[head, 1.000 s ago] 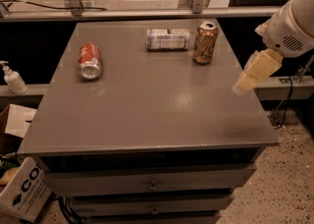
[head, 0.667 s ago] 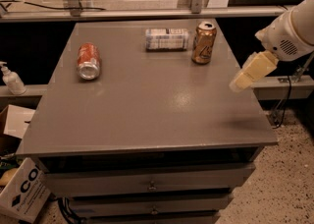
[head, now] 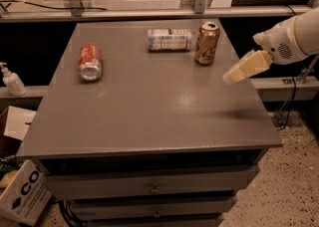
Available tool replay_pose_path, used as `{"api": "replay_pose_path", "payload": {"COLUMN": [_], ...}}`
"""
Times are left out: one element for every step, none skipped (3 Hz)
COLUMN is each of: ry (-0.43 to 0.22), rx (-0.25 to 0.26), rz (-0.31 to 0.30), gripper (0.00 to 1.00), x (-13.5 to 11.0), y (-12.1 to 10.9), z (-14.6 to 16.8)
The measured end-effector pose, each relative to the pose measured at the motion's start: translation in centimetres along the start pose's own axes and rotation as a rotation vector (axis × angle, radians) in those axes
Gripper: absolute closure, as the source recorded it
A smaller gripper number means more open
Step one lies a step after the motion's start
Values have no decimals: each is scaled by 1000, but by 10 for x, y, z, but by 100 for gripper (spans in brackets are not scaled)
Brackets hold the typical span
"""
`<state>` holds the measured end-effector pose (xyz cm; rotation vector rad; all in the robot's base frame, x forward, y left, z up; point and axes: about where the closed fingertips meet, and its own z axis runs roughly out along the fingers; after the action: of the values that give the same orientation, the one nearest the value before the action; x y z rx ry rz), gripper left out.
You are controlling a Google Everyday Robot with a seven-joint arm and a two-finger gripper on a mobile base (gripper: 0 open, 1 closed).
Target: Pick orange can
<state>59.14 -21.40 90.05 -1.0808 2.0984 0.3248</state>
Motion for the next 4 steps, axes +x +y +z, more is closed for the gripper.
{"api": "replay_pose_path", "payload": {"ry": [-129, -135, -182, -225], "rx": [-30, -28, -31, -27], "rz": [47, 59, 86, 106], "gripper": [0, 0, 0, 0], "x": [-18, -17, -26, -42], "y": [5, 7, 9, 9], "z": [13, 17, 36, 65]}}
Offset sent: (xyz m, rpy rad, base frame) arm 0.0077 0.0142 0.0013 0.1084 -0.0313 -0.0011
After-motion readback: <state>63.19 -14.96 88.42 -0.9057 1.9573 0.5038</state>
